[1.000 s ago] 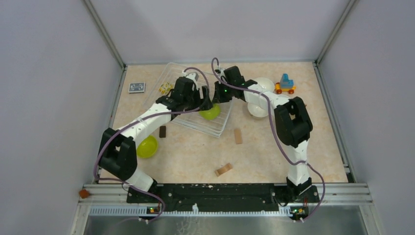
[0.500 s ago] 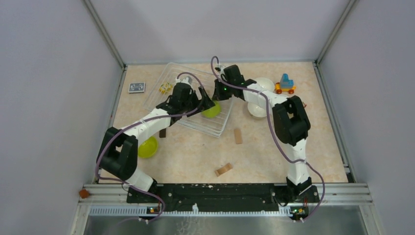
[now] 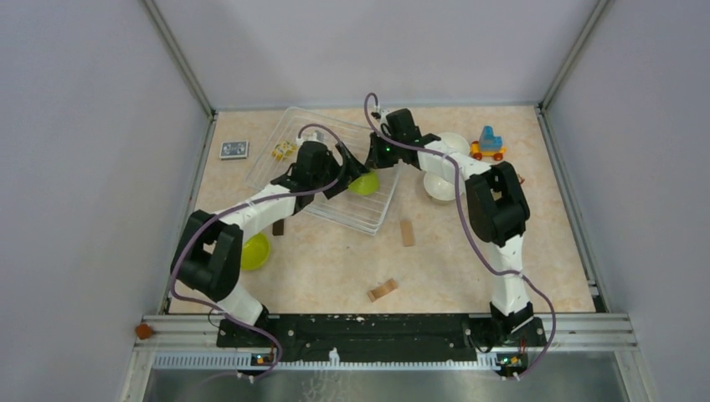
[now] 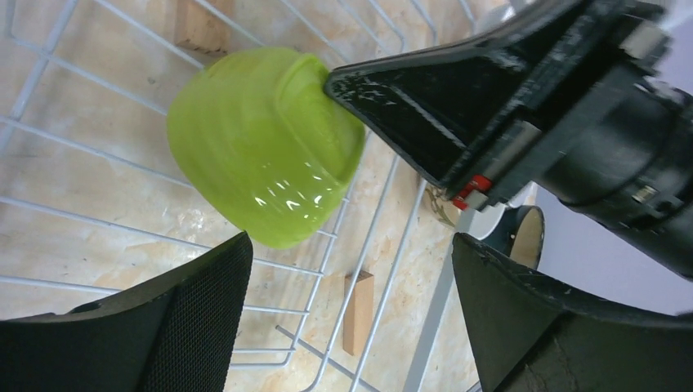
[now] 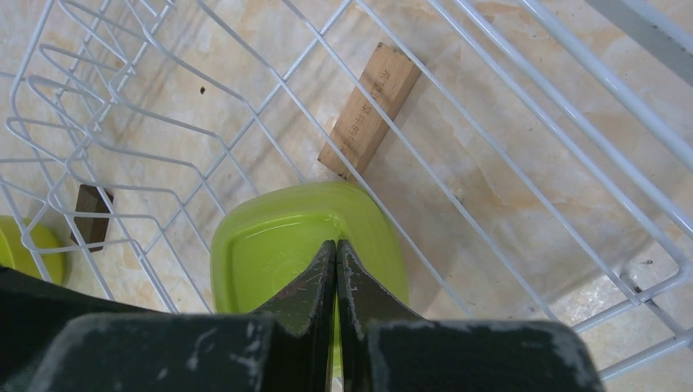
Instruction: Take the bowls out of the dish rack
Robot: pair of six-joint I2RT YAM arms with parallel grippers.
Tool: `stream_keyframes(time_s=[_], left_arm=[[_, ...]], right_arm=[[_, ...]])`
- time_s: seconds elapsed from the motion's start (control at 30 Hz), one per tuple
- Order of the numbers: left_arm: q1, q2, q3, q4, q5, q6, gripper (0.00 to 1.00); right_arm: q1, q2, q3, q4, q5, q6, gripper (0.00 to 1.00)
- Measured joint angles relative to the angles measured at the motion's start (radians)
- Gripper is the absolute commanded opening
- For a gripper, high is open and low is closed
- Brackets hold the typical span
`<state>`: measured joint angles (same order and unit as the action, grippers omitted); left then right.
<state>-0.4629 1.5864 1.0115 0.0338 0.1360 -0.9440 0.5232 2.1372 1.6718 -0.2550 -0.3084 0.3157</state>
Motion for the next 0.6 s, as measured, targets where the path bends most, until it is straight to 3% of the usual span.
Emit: stream_keyframes(time_s=[0.3,0.6], left_arm=[[0.003,0.068,0.002,-0.008,-0.013,-0.114,0.99],[0.008,0.083,-0.007,0.016,-0.039,-0.238,0.90]], right_arm=[[-0.001,0.000,0.000,0.000,-0.008,-0.001,0.00],[-0.001,0.000,0.000,0.001,-0.011,-0.002,0.00]])
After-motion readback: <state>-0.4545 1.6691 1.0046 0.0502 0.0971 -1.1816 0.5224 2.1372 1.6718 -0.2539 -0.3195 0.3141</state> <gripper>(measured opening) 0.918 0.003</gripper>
